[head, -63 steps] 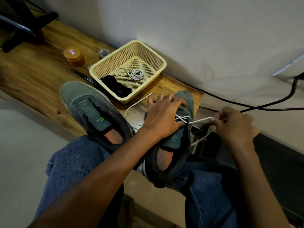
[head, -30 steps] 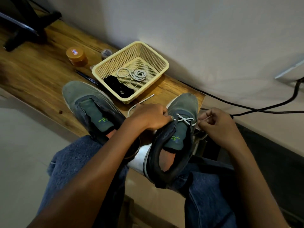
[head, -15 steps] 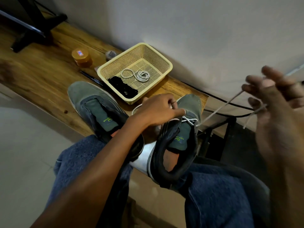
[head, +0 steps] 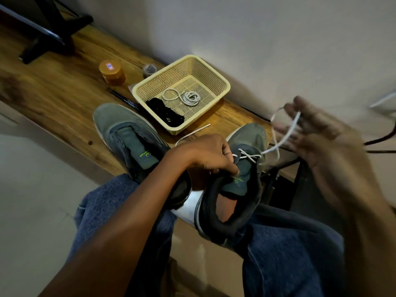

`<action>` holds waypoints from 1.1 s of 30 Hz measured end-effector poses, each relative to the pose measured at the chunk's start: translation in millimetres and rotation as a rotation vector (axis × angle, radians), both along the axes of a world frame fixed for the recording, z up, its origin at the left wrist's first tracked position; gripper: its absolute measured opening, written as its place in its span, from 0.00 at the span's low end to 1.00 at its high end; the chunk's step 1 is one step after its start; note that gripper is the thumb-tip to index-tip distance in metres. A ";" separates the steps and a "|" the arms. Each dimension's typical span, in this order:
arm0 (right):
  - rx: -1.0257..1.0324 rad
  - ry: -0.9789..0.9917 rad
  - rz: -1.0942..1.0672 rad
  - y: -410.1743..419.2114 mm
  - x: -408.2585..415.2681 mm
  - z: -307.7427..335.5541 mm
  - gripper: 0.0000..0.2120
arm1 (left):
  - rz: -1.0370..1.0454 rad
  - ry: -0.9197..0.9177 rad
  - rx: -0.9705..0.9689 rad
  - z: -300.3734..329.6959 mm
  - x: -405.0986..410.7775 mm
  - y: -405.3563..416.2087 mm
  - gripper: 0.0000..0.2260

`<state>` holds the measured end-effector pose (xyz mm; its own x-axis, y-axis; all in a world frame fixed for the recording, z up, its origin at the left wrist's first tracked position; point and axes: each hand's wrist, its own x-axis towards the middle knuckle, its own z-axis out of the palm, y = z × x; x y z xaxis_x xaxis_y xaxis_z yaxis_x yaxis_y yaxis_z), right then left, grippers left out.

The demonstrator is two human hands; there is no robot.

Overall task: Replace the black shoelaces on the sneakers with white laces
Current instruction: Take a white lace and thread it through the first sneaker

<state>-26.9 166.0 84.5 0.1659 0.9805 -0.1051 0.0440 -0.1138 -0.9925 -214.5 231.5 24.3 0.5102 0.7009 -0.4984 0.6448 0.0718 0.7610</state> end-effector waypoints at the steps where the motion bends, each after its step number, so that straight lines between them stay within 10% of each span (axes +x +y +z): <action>1: -0.062 -0.063 -0.008 1.1 -18.2 4.9 0.25 | 0.017 -0.013 -0.020 -0.2 -0.7 0.3 0.07; 11: -0.191 -0.543 0.170 10.7 -17.2 -38.3 0.08 | 0.058 -0.063 -0.110 -0.5 -9.1 4.0 0.09; 16: -0.183 -1.089 0.200 9.9 -17.4 -49.8 0.08 | 0.021 -0.030 -0.113 0.7 -11.0 7.6 0.11; 33: -0.167 -0.868 0.642 7.6 -15.2 -43.5 0.08 | -0.019 -0.015 -0.138 -4.9 -12.4 11.4 0.12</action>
<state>-42.1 173.6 40.9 -0.2896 0.8949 -0.3395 0.8211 0.0500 -0.5686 -226.9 242.8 19.4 0.5309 0.6164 -0.5815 0.6358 0.1639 0.7542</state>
